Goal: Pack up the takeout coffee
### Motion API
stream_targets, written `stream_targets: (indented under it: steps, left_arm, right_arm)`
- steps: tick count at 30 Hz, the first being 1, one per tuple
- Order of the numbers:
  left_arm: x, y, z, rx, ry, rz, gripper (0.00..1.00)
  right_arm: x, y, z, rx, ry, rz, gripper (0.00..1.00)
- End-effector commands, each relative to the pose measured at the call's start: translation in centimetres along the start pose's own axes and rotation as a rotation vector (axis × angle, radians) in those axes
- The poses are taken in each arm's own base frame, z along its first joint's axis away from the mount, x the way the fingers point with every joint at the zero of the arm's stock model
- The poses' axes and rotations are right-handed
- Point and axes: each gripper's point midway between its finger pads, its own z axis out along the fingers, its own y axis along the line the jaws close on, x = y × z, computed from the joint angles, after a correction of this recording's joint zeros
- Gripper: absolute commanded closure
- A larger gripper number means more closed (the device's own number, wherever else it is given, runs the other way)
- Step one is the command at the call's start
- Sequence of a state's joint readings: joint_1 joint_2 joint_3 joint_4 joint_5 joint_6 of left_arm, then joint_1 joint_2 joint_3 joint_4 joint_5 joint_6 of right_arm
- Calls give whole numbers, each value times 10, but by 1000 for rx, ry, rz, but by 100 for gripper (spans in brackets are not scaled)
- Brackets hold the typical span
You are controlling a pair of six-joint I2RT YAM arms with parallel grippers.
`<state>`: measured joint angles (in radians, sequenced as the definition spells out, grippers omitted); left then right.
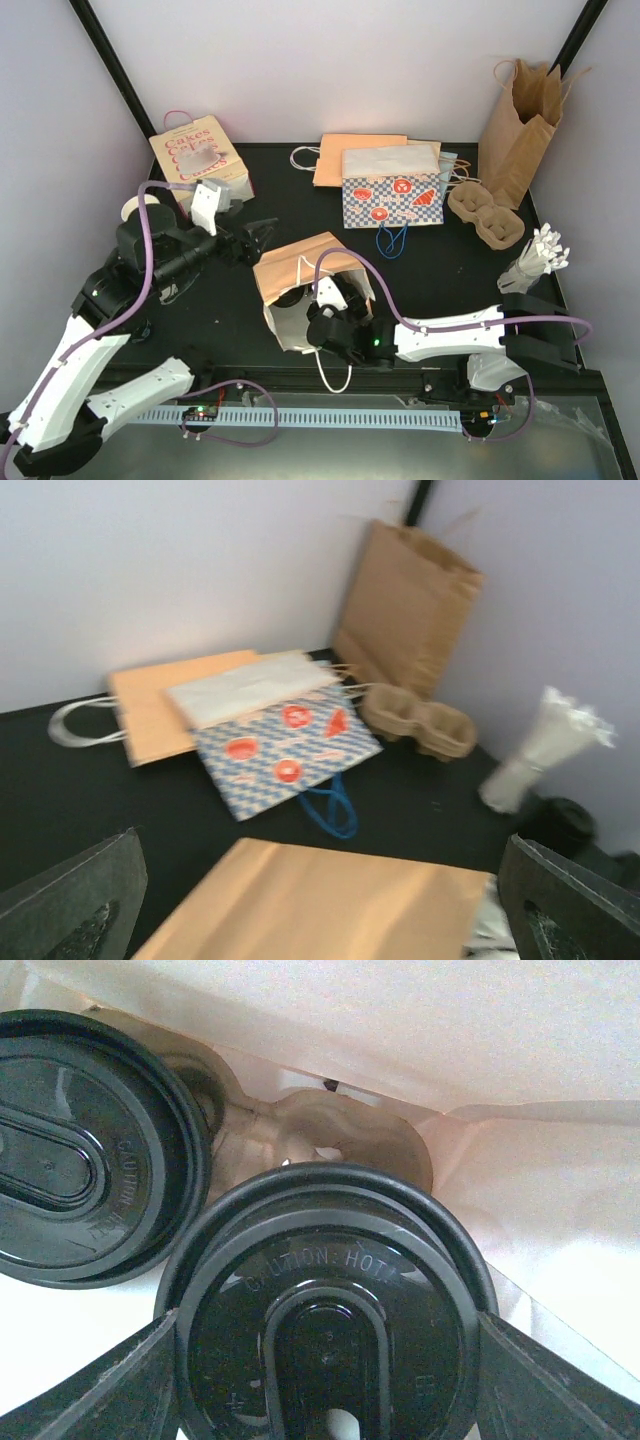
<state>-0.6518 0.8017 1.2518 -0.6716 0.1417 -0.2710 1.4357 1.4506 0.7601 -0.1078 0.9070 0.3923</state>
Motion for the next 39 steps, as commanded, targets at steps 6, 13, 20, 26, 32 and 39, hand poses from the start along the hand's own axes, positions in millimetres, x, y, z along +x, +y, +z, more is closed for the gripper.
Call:
stream_targets:
  steps: [6,13,20,26,32,39]
  left_arm:
    - [25,102,9,-378,175,-162,1]
    - [43,160,51,-456,291,-214,1]
    - [63,193,96,-419,395,-257,1]
    - [92,214,129,-425,511,-352,1]
    - [119,231,158,-415,593,-404,3]
    - [140,230,186,-348,642,-441,18]
  right_arm:
    - [-8,1,-5,-31,-48,29,59]
    - [-8,3,-5,-38,-47,25,59]
    - [-6,3,-3,-30,-39,18,59]
    - [-5,3,-3,-34,-40,17,59]
    - [-5,4,-2,-42,-43,18,59]
    - [-5,5,-1,-40,-43,15,59]
